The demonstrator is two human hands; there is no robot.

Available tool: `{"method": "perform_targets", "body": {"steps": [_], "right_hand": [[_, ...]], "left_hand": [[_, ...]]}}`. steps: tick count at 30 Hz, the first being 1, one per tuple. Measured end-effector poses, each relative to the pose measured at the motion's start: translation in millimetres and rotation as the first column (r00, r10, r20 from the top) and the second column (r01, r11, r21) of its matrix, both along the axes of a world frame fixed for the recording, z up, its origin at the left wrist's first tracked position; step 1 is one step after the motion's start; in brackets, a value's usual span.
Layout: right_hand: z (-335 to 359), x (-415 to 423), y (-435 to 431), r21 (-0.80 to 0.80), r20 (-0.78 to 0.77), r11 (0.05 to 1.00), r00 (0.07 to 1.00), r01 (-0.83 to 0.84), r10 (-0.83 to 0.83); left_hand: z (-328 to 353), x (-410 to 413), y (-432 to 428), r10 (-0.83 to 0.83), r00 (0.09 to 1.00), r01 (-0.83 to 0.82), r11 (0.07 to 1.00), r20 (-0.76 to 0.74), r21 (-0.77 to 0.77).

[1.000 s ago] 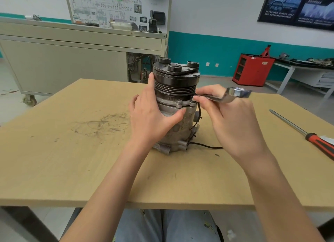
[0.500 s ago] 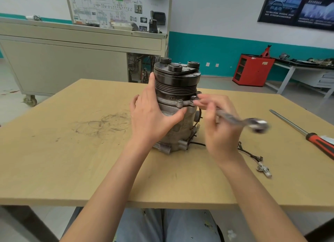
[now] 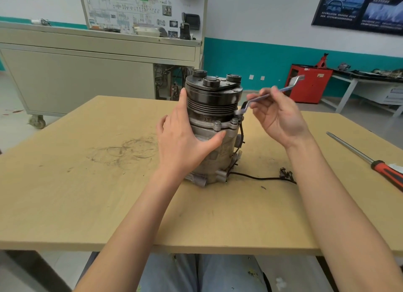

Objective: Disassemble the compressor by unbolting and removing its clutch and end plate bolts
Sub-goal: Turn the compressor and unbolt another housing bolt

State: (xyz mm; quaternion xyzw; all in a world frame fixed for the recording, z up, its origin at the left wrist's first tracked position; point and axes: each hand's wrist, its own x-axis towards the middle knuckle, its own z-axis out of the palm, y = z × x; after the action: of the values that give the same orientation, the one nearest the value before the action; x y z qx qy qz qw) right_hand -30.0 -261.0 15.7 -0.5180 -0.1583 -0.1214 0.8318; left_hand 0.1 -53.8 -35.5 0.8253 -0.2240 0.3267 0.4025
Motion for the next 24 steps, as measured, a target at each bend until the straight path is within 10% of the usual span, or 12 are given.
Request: {"method": "perform_targets", "body": {"steps": [6,13,24], "right_hand": [[26.5,-39.7,26.8,-0.463,0.357,0.666,0.811,0.585,-0.464],[23.6,-64.7,78.0,-0.334,0.938,-0.243,0.347,0.911,0.013],[8.1,-64.5,105.9,-0.300,0.912,-0.592,0.407,0.748,0.052]], "left_hand": [[-0.3,0.1,-0.5,0.002,1.000,-0.002,1.000,-0.005,-0.003],[-0.6,-0.3,0.9,0.019,1.000,-0.019,1.000,-0.012,0.024],[2.9,-0.8,0.6,-0.078,0.994,0.074,0.996,-0.072,-0.056]]}}
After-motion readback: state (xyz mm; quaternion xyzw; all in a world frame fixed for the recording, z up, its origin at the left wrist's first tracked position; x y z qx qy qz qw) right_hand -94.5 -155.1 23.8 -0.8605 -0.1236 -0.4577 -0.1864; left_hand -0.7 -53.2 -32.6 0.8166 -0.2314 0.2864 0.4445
